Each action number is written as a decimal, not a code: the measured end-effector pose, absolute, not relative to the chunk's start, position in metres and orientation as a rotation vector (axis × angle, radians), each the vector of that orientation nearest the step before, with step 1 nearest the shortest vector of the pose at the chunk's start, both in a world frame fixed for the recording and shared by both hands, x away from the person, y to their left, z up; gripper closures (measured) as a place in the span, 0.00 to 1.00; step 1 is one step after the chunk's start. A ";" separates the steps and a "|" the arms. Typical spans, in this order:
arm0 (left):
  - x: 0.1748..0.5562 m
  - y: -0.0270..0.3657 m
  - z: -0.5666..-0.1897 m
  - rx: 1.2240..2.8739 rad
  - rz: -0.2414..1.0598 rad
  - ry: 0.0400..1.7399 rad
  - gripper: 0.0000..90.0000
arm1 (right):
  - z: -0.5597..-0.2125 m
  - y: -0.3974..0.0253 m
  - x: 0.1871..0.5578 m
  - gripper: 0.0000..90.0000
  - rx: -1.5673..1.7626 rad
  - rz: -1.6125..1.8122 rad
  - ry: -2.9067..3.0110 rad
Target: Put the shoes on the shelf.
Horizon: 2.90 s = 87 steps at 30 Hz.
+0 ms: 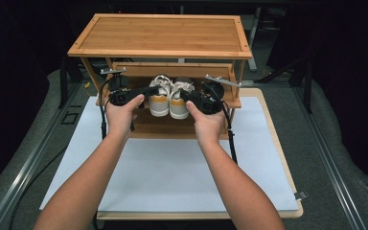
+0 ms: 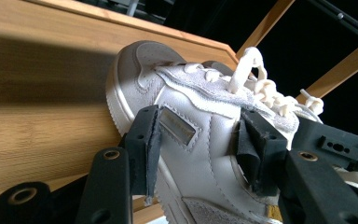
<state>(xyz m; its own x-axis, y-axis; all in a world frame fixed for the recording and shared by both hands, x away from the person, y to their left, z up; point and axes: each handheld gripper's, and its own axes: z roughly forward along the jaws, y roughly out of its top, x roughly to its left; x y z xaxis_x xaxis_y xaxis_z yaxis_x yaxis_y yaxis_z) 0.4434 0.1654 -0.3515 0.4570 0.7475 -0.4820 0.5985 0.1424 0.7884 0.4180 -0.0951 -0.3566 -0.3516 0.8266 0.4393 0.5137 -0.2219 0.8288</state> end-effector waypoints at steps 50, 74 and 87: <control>0.458 0.162 -0.351 1.486 0.201 1.246 0.51 | -0.360 -0.089 0.440 0.61 1.656 1.585 1.621; 0.415 0.182 -0.344 1.548 0.259 1.183 0.82 | -0.349 -0.121 0.400 0.86 1.533 1.564 1.715; 0.415 0.183 -0.370 1.544 0.216 1.193 0.95 | -0.372 -0.120 0.402 0.99 1.565 1.601 1.796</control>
<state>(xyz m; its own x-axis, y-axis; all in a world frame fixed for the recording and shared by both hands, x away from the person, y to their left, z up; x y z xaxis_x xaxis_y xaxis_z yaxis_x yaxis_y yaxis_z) 0.4147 0.1827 -0.3702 0.4730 0.7623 -0.4418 0.5590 0.1279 0.8192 0.4019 -0.1197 -0.3724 -0.3797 0.8194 0.4294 0.5206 -0.1944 0.8314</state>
